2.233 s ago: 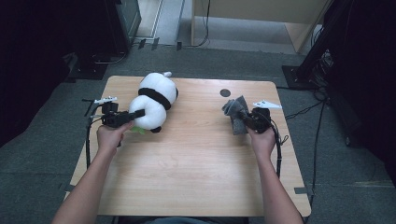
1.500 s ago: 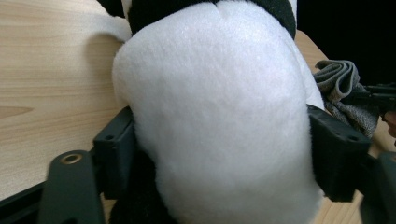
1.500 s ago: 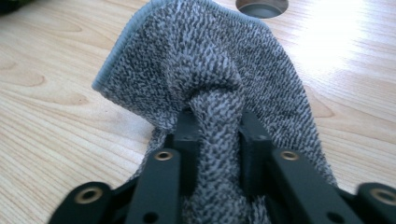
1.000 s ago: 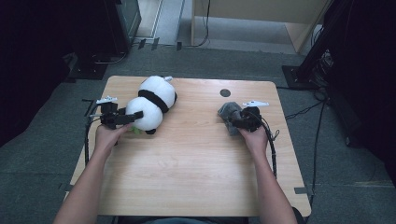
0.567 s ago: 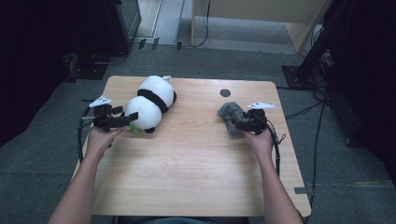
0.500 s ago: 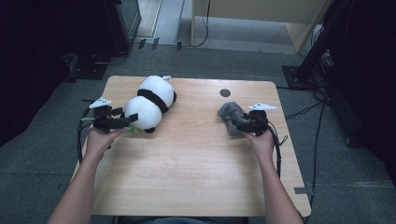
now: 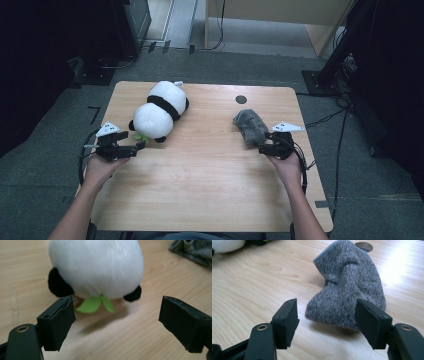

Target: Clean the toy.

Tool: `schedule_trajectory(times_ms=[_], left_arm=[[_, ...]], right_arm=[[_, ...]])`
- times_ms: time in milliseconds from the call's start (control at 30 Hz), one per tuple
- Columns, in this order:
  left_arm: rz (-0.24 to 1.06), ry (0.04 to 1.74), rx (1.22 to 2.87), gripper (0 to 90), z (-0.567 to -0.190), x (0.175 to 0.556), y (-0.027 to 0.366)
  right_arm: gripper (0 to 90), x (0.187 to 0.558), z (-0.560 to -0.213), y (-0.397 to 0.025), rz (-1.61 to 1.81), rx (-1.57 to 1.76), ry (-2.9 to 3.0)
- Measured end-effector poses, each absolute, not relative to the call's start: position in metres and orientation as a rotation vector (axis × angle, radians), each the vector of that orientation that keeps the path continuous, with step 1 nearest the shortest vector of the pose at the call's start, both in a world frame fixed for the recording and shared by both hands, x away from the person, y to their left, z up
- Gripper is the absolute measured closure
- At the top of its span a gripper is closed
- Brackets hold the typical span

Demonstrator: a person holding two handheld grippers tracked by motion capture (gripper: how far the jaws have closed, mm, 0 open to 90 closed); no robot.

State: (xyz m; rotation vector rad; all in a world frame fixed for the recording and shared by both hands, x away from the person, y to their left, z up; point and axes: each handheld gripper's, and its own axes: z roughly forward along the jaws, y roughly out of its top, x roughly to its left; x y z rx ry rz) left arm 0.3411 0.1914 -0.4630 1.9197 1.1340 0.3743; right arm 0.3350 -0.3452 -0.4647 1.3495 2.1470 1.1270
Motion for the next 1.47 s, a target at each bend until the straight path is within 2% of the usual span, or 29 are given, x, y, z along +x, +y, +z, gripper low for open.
schedule_trajectory(times_ms=[300,467,600,800,933,1133,1467], left_arm=[[0.328,1.135,1.945,14.3,-0.480,0.327,0.195],[0.320,1.109,1.985,15.3,-0.488,0.325,0.194],[0.333,1.096,2.037,15.4,-0.497,0.327,0.195],[0.356,1.099,2.101,15.5,-0.508,0.331,0.198],[0.348,1.095,2.118,15.5,-0.511,0.332,0.198],[0.361,1.084,2.126,15.7,-0.513,0.333,0.198],[0.387,1.095,2.126,15.6,-0.514,0.331,0.197]], right_arm=[[35.9,0.317,-0.478,-0.366,1.212,1.369,2.111],[33.3,0.313,-0.493,-0.365,1.078,1.330,2.158],[37.9,0.313,-0.500,-0.358,0.993,1.329,2.195],[37.6,0.318,-0.512,-0.364,0.939,1.380,2.221],[36.7,0.319,-0.517,-0.371,0.956,1.392,2.187],[29.7,0.318,-0.523,-0.375,0.992,1.364,2.139],[26.3,0.318,-0.524,-0.376,0.987,1.380,2.127]])
